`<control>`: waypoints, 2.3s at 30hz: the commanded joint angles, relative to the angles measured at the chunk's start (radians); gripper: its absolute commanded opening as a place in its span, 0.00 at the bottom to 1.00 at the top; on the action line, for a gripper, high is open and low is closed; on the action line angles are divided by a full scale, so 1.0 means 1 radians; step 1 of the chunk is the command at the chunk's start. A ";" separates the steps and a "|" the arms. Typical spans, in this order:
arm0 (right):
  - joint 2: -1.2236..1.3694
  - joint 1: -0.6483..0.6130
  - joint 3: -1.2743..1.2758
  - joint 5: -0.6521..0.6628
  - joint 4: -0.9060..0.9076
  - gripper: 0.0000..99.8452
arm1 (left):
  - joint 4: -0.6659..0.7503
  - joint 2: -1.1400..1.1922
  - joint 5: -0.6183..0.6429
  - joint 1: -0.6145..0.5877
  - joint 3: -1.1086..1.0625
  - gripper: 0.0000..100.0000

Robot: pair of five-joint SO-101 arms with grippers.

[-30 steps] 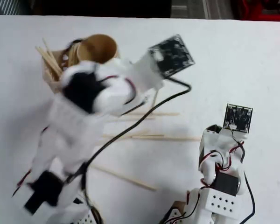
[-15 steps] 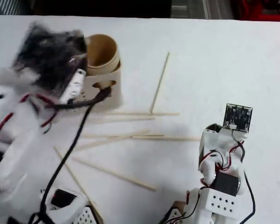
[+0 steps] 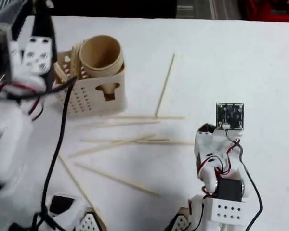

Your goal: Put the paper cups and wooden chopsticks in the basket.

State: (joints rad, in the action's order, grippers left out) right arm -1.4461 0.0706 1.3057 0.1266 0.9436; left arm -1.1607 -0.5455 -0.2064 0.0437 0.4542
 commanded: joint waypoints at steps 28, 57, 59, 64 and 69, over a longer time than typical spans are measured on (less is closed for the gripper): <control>-0.002 -0.179 -0.199 0.216 0.196 0.02 | 0.049 0.008 0.061 -0.157 -0.354 0.18; 0.989 -0.615 -0.562 0.468 0.245 0.22 | -0.416 0.008 0.063 -0.219 -0.077 0.18; 1.066 -0.618 -0.588 0.468 0.202 0.22 | -0.431 0.008 0.063 -0.226 -0.075 0.18; 1.228 -0.611 -0.618 0.601 0.107 0.22 | -0.450 0.008 0.060 -0.228 -0.077 0.18; 1.342 -0.596 -0.618 0.657 0.013 0.22 | -0.463 0.008 0.061 -0.228 -0.077 0.18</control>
State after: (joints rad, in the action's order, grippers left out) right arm -0.1327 -0.5370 0.7304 0.7603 1.0050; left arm -1.6149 -0.5347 -0.1435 -0.1757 0.3452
